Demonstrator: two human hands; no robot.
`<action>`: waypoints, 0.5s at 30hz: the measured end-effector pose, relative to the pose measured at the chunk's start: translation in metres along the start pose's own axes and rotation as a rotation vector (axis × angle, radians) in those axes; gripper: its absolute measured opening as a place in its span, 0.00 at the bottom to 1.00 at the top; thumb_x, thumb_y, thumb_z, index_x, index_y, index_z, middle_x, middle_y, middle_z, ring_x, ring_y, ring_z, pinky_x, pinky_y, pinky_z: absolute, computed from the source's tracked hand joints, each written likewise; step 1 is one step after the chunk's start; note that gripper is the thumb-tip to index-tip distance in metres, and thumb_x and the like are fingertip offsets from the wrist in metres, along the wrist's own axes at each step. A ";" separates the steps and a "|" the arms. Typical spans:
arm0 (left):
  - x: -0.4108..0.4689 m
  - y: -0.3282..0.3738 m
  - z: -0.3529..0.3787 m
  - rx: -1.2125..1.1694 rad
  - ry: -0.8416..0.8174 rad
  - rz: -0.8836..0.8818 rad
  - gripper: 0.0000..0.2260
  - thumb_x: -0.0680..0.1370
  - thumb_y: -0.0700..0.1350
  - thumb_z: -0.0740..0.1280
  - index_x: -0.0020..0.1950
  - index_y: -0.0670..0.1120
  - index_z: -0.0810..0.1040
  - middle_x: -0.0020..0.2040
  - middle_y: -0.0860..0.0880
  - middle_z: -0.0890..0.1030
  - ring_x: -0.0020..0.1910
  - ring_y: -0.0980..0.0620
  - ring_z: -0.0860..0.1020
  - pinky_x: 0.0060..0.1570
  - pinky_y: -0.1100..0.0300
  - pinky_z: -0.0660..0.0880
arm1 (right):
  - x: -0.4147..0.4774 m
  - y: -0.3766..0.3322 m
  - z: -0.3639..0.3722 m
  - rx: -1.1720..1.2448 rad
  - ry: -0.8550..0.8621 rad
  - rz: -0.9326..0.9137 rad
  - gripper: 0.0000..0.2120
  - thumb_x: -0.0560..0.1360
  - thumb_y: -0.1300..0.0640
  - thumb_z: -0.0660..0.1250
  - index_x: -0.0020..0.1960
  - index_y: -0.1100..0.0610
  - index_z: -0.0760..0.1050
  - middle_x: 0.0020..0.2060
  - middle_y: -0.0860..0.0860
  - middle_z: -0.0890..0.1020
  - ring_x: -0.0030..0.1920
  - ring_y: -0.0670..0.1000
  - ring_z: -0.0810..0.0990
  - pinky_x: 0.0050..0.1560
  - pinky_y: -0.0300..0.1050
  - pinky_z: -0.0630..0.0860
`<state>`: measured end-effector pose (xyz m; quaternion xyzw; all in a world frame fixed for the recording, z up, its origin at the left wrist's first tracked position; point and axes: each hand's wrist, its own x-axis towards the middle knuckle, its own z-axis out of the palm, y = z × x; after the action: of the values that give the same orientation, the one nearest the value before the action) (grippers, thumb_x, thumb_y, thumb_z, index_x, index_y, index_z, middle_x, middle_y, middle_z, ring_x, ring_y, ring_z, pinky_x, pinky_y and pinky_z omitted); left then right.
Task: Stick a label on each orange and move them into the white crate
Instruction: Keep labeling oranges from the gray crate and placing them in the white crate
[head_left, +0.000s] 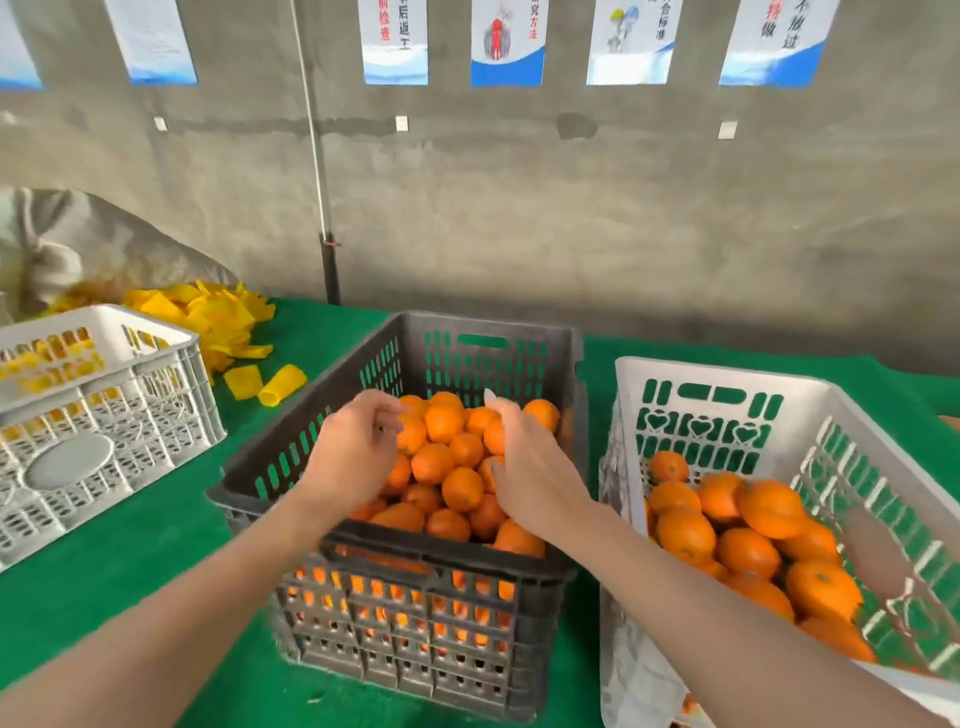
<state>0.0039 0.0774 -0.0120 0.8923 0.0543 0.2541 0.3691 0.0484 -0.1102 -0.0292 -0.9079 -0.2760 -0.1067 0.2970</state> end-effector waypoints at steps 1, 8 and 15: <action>0.025 -0.012 0.005 0.117 -0.060 -0.005 0.13 0.75 0.31 0.61 0.57 0.41 0.77 0.51 0.45 0.80 0.49 0.48 0.78 0.42 0.72 0.67 | 0.002 0.003 0.002 -0.008 -0.039 0.025 0.33 0.78 0.60 0.61 0.76 0.48 0.49 0.65 0.53 0.70 0.58 0.54 0.73 0.46 0.46 0.69; 0.135 -0.077 0.079 0.780 -0.552 0.115 0.14 0.79 0.37 0.58 0.65 0.40 0.68 0.62 0.40 0.71 0.60 0.40 0.73 0.58 0.51 0.72 | -0.002 0.004 0.002 -0.181 -0.206 0.062 0.36 0.79 0.55 0.61 0.75 0.42 0.39 0.66 0.53 0.67 0.61 0.56 0.71 0.53 0.54 0.73; 0.158 -0.131 0.112 0.686 -0.759 0.157 0.23 0.81 0.54 0.59 0.75 0.49 0.64 0.74 0.45 0.65 0.72 0.43 0.64 0.71 0.49 0.61 | 0.002 0.006 0.000 -0.141 -0.215 0.079 0.37 0.80 0.55 0.59 0.73 0.38 0.34 0.63 0.52 0.69 0.54 0.56 0.74 0.51 0.53 0.72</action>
<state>0.2082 0.1465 -0.1038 0.9928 -0.0703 -0.0929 0.0290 0.0534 -0.1135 -0.0320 -0.9429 -0.2622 -0.0161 0.2048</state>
